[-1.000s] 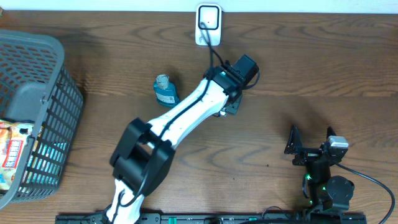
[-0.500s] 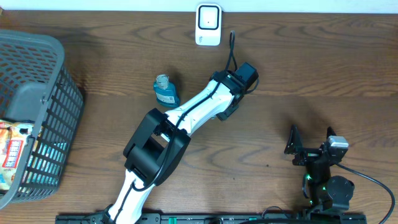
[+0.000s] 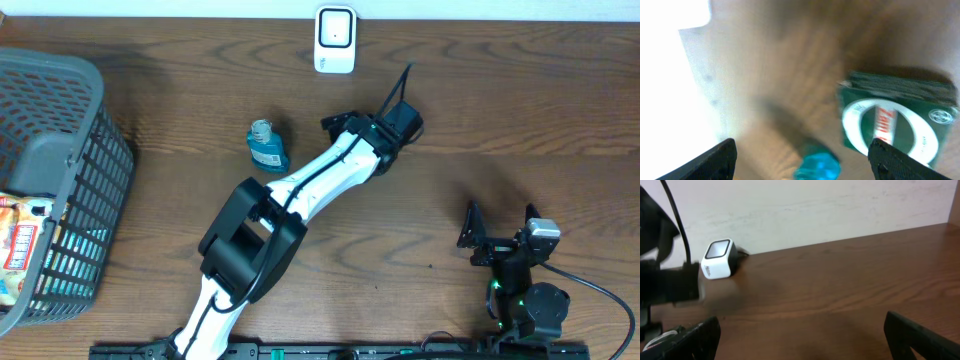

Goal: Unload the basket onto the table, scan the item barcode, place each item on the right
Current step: 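Present the green tin to the scanner, then place it on the table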

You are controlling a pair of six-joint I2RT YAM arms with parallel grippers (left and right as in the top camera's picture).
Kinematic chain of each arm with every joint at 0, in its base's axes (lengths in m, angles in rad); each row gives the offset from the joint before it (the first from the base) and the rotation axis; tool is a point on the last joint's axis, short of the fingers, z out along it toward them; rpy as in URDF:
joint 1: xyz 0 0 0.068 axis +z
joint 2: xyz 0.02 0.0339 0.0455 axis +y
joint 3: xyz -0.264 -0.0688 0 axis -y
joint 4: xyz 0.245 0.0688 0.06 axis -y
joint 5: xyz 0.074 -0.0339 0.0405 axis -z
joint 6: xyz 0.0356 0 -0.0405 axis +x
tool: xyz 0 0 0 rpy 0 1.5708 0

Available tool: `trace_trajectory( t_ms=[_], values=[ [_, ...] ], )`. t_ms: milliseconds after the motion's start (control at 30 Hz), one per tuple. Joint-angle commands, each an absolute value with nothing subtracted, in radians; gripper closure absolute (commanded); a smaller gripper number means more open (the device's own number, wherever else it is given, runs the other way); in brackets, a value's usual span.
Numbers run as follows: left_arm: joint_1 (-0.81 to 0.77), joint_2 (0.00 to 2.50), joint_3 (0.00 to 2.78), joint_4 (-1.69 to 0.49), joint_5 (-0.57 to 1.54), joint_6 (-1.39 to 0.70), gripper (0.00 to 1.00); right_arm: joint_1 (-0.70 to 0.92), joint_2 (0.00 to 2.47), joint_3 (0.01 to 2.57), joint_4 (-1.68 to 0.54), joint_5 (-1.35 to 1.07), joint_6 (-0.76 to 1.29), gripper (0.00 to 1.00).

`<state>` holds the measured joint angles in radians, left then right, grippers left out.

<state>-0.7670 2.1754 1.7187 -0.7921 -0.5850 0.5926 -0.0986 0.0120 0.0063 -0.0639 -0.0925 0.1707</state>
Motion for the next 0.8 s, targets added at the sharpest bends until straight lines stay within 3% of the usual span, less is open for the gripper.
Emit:
trace_trajectory(
  t_ms=[0,67,100,133,400,767],
  values=[
    [-0.807,2.016,1.729,-0.714,-0.666,0.613,0.17,-0.091,0.007,0.006,-0.068,-0.088,0.16,0.01],
    [-0.823,1.925,1.729,-0.639,-0.666,0.612,0.16,-0.091,0.007,0.006,-0.068,-0.088,0.16,0.01],
    [-0.827,1.881,1.729,-0.604,-0.666,0.608,0.12,-0.091,0.007,0.006,-0.068,-0.088,0.16,0.01],
    [-0.827,1.843,1.729,-0.574,-0.667,0.6,0.02,-0.091,0.007,0.006,-0.068,-0.088,0.16,0.01],
    [-0.728,1.531,1.728,-0.492,-0.696,0.368,0.02,-0.091,0.007,0.006,-0.068,-0.088,0.16,0.01],
    [-0.23,1.262,1.728,-0.721,-0.805,-0.286,0.02,-0.091,0.007,0.006,-0.068,-0.088,0.16,0.01]
  ],
)
